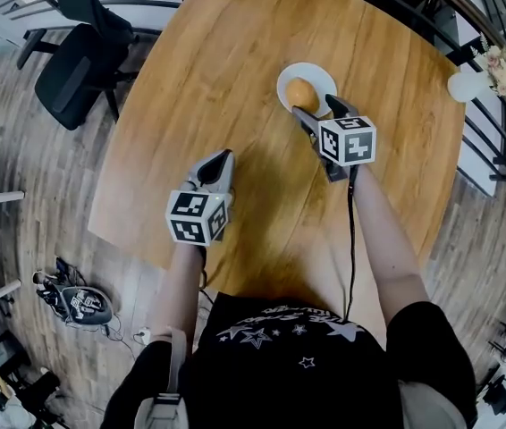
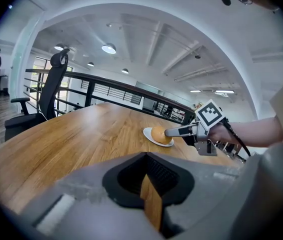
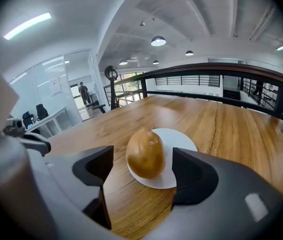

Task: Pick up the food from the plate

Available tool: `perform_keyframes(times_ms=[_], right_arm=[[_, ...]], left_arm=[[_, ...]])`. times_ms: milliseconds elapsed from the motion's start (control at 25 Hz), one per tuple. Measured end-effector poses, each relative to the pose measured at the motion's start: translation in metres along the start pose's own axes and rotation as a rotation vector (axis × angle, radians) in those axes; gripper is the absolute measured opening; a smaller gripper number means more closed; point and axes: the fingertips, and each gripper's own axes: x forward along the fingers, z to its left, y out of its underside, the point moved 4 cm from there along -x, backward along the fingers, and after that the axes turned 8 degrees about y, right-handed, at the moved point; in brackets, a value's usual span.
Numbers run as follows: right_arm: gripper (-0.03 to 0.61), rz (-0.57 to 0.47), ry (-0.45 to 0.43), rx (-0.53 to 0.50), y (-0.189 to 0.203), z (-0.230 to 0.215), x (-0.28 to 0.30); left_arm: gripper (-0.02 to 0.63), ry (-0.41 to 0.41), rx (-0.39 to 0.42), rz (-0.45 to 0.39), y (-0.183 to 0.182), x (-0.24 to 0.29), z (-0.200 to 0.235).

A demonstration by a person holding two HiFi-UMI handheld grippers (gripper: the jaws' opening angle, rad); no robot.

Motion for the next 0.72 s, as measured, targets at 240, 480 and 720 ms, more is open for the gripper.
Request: perform_keyframes(times_ms=[240, 480, 720], right_arm=[[0.377, 0.073, 0.014, -0.008, 0.01, -0.002, 0.02], [0.376, 0.091, -0.003, -0.021, 0.011, 0.002, 0.033], [0.304, 0.105, -0.001, -0.073, 0.01, 0.005, 0.038]], left_arm=[[0.002, -0.026, 0.037, 0.021, 0.006, 0.003, 0.002], [0.002, -0.025, 0.021, 0.029, 0.013, 0.003, 0.002], [0.002, -0.021, 0.007, 0.026, 0.019, -0.002, -0.001]])
